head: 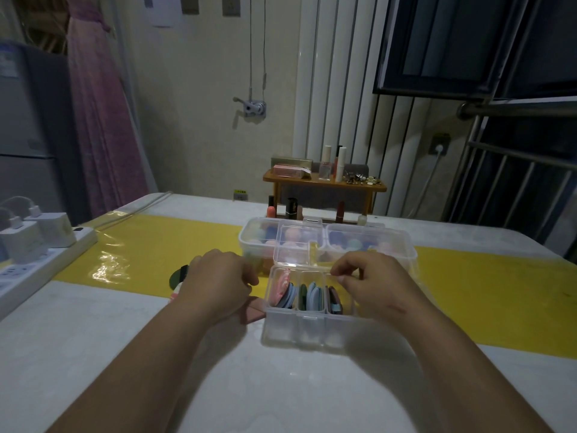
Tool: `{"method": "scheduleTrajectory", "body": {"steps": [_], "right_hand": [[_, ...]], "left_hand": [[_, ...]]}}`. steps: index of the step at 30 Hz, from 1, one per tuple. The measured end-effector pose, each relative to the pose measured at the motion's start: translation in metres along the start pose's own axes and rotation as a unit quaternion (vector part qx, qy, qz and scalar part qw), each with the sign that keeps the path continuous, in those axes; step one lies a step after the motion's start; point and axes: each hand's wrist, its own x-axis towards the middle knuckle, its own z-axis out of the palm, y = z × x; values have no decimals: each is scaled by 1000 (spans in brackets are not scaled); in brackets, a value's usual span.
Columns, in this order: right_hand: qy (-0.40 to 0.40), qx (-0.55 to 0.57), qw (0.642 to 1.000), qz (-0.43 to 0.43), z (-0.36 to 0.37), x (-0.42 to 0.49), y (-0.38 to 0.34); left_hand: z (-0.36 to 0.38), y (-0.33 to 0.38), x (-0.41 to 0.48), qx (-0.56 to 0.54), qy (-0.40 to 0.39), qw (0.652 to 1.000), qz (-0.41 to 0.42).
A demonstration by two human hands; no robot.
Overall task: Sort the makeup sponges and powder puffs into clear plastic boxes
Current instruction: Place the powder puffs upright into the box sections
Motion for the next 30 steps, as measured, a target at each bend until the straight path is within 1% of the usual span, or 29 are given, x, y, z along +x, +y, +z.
{"method": "scheduleTrajectory", "body": {"steps": [2,6,11,15,18,22,26,28,30], "right_hand": [[6,4,1000,-6,1,0,0],[3,20,1000,-3,3,0,0],[-4,18,1000,6,4,0,2],[-6,21,1000,13,6,-1,2],[-5,15,1000,9,6,0,2],[2,17,1000,5,6,0,2],[10,23,1000,-5,4,1,3],[15,30,999,-12,3,0,3],[16,41,999,-19,3,-1,1]], "left_hand": [[0,0,-1,1,-13,1000,12],[2,0,-3,33,-65,996,43],[6,-4,-2,24,-75,994,71],[4,-2,-3,20,-87,994,66],[2,0,-2,1,-83,996,41],[4,-1,3,-9,-22,1000,9],[4,1,3,-52,85,995,-13],[2,4,1,-126,139,982,-28],[-1,9,-2,-238,170,955,-46]]}}
